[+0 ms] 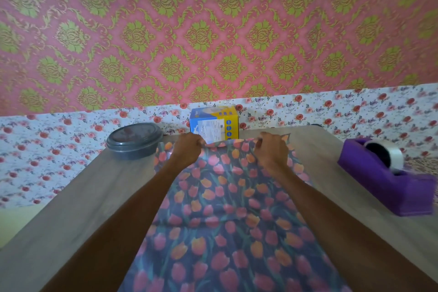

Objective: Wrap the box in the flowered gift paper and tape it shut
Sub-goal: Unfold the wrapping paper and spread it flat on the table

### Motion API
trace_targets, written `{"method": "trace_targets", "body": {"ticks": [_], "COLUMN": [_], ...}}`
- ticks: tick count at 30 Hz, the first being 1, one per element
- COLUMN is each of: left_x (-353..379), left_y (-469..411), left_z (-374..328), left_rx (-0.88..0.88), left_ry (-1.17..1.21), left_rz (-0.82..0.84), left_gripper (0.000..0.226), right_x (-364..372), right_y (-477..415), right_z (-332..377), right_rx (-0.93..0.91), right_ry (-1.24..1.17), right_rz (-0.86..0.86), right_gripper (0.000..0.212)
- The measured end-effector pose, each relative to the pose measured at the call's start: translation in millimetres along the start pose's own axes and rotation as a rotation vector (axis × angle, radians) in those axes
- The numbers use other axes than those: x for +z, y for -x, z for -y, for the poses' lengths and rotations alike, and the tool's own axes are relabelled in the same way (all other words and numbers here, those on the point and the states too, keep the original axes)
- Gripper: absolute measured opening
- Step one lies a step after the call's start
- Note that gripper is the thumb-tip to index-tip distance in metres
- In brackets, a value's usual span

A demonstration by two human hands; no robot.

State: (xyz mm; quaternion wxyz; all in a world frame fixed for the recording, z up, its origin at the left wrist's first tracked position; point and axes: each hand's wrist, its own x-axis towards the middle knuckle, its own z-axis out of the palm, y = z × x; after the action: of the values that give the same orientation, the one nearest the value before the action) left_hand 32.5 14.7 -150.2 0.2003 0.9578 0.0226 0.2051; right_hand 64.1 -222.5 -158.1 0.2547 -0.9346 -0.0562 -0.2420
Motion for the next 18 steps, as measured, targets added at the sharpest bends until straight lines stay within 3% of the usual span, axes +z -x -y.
{"method": "trace_targets", "body": {"ticks": [5,9,11,14,15,18], "left_x": [13,32,40,46,47,50], "left_y": [-11,-18,-20,-23,-24,-28], "left_z": [11,24,27,27,27,24], "left_rx": [-0.107,-0.139,-0.197,-0.249,-0.257,-0.272], "left_ry": [0.041,0.043,0.036,0.0,-0.014,-0.027], "left_rz": [-0.014,0.021,-0.009,-0.077,-0.099,-0.155], "left_gripper": [0.019,0.018,0.012,0.011,0.013,0.015], "right_x": [45,77,89,98,101,109], "right_y": [-9,-17,-20,-25,-26,-23], "right_z": [-4,-10,-12,-17,-18,-23], "right_rx": [0.053,0.055,0.017,0.049,0.047,-0.058], "right_ry": [-0.181,-0.122,-0.061,-0.085,-0.075,0.072], "right_rz": [0.101,0.17,0.186,0.262,0.269,0.259], "right_gripper": [0.016,0.027,0.043,0.085,0.088,0.062]}}
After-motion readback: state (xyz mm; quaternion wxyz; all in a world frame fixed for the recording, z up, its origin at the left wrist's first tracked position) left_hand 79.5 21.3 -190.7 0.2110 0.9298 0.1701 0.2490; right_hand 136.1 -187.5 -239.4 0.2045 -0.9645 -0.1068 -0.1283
